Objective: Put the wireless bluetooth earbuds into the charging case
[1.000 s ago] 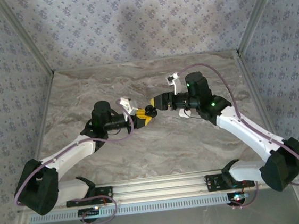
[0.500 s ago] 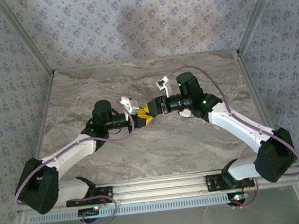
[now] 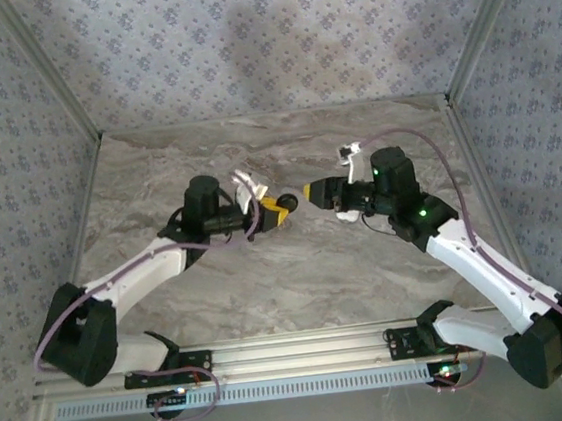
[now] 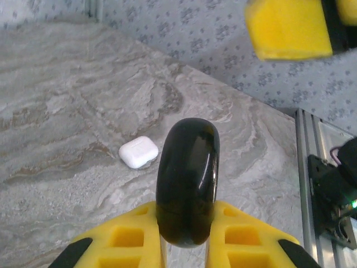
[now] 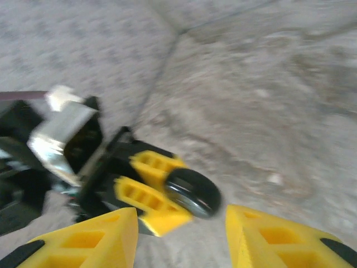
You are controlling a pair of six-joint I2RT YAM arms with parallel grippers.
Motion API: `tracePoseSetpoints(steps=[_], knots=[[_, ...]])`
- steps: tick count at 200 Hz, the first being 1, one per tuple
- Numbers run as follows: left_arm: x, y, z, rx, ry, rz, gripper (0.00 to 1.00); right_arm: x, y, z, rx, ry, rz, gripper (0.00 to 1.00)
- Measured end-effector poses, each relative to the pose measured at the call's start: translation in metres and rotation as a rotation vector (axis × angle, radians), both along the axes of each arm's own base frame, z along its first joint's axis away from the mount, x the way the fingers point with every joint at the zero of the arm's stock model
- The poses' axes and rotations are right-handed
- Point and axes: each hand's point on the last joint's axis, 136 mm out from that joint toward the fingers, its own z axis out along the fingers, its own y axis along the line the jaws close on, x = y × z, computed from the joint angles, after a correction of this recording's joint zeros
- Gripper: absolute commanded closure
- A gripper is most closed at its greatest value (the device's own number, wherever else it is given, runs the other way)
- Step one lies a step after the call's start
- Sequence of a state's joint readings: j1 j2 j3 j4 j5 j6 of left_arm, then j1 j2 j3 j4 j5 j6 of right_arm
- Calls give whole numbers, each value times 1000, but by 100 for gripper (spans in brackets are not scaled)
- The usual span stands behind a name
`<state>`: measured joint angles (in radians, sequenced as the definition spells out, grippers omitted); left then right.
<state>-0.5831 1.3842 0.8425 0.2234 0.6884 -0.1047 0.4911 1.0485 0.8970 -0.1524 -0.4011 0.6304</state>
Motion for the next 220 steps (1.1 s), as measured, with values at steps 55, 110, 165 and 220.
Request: tracePoseSetpoints(steps=[55, 110, 165, 220], knots=[[35, -23, -64, 175, 425, 66, 88, 30, -69, -72, -83, 171, -388, 54], [54, -44, -112, 312, 721, 73, 87, 21, -94, -103, -124, 235, -490, 55], [66, -63, -136, 384, 843, 65, 83, 22, -99, -111, -139, 260, -501, 55], [57, -80, -168, 454, 945, 49, 81, 24, -93, -112, -151, 296, -472, 55]])
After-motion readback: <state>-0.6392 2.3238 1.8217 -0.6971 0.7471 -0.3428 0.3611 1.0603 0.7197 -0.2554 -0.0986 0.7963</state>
